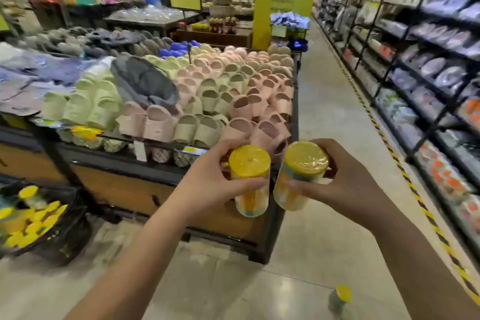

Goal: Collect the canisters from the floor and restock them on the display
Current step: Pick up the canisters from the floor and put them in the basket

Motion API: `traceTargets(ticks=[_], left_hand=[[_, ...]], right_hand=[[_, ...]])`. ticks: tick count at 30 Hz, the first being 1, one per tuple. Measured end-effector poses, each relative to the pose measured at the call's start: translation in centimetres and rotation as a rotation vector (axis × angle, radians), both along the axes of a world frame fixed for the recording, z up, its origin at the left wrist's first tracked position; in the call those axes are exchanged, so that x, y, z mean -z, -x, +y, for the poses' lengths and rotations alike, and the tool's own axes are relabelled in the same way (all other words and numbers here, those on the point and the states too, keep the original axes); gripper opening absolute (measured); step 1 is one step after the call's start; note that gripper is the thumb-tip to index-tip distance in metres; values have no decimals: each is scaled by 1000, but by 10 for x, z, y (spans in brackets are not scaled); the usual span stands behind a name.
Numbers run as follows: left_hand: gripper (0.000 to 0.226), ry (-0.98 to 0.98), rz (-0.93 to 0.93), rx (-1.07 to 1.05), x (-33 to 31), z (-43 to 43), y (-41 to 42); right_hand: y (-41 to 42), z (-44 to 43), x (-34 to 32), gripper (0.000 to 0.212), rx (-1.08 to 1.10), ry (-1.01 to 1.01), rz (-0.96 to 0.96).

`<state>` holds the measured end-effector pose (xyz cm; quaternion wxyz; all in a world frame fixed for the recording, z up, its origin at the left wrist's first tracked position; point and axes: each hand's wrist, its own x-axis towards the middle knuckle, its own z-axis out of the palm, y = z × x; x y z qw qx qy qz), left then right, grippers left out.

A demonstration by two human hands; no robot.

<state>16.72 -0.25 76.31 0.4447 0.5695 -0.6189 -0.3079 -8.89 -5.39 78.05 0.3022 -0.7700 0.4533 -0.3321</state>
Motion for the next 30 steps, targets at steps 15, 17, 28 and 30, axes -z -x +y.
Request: traceTargets(ticks=[15, 17, 28, 30], left_hand=[[72, -97, 3, -665, 55, 199, -402], [72, -108, 27, -746, 63, 213, -438], [64, -230, 43, -1031, 118, 189, -659], [66, -246, 57, -1072, 129, 178, -699]], right_hand=[[-489, 43, 42, 65, -714, -184, 105], [-541, 43, 50, 66, -788, -189, 117], [-841, -11, 106, 73, -1135, -161, 163], [-889, -24, 117, 74, -1158, -142, 188]])
